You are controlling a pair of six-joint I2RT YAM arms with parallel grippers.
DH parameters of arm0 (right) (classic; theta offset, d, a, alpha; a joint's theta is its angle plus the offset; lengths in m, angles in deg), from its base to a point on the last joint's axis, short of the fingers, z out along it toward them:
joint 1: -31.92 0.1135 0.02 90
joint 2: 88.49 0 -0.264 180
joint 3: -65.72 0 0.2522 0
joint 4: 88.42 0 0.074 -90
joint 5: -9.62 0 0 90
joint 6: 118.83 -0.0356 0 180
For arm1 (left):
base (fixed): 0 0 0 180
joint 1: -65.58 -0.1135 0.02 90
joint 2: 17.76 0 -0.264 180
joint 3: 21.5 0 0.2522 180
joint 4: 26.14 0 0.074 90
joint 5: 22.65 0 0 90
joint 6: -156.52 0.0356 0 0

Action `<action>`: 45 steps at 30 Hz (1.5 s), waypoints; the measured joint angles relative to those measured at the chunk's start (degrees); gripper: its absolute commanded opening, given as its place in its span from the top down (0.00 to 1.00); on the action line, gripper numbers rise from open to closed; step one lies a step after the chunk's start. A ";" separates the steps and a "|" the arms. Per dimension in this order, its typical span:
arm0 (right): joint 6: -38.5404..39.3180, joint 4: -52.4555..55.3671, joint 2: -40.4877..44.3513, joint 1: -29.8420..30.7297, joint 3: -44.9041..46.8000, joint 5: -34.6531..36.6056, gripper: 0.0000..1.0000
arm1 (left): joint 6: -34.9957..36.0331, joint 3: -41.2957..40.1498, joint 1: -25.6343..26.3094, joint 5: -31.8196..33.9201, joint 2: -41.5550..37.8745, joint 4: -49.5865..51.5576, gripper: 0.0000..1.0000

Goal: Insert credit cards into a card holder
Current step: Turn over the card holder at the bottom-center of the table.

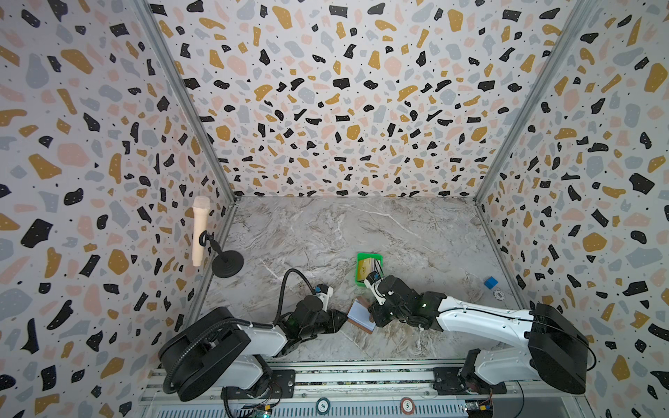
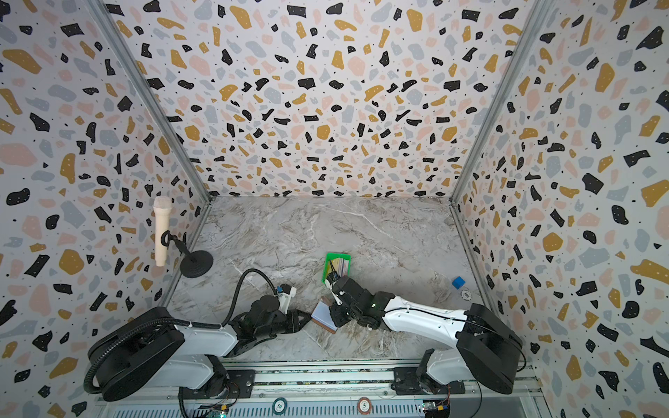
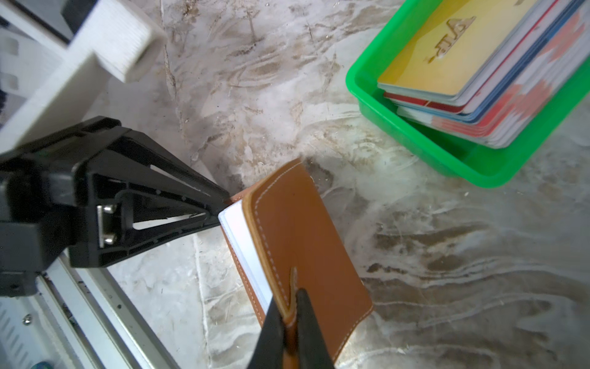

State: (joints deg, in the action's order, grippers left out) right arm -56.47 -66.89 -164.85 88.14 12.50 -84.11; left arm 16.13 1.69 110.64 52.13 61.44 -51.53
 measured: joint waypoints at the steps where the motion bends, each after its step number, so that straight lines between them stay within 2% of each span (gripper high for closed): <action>1: -0.35 -0.46 0.00 -0.33 0.31 -0.59 1.00 | -0.26 0.00 0.00 -0.28 0.37 -0.66 0.78; 6: -1.77 -2.71 0.02 -1.90 1.70 -3.82 1.00 | -3.39 -1.81 0.00 -1.95 1.14 -4.59 0.85; 15: -3.28 -5.05 -0.15 -4.57 2.69 -10.12 1.00 | -10.14 -3.91 0.22 -4.28 -5.49 -10.12 0.80; 28: -9.22 -13.11 -2.80 -6.34 4.02 -22.99 1.00 | -11.89 -3.78 0.98 -4.48 -8.96 -9.90 0.80; 34: -14.49 -18.88 -2.82 -6.82 6.40 -28.89 1.00 | -10.91 -1.60 1.14 -4.00 -13.16 -5.38 0.77; 38: -17.16 -21.84 -2.82 -7.74 8.70 -31.12 1.00 | -9.64 0.48 1.25 -3.80 -11.61 -3.93 0.77; 43: -16.22 -18.25 -2.82 -7.91 9.07 -28.94 0.86 | -8.94 2.12 1.31 -4.02 -3.21 -7.28 0.79; 45: -15.54 -17.31 -2.82 -7.89 9.27 -27.89 0.76 | -9.03 2.60 1.46 -4.24 0.31 -9.88 0.79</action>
State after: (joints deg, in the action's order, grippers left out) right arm -72.01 -84.20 -167.67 80.25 21.77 -112.00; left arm 7.10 4.29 112.10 47.89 61.74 -61.41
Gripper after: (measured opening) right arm 0.163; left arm 0.213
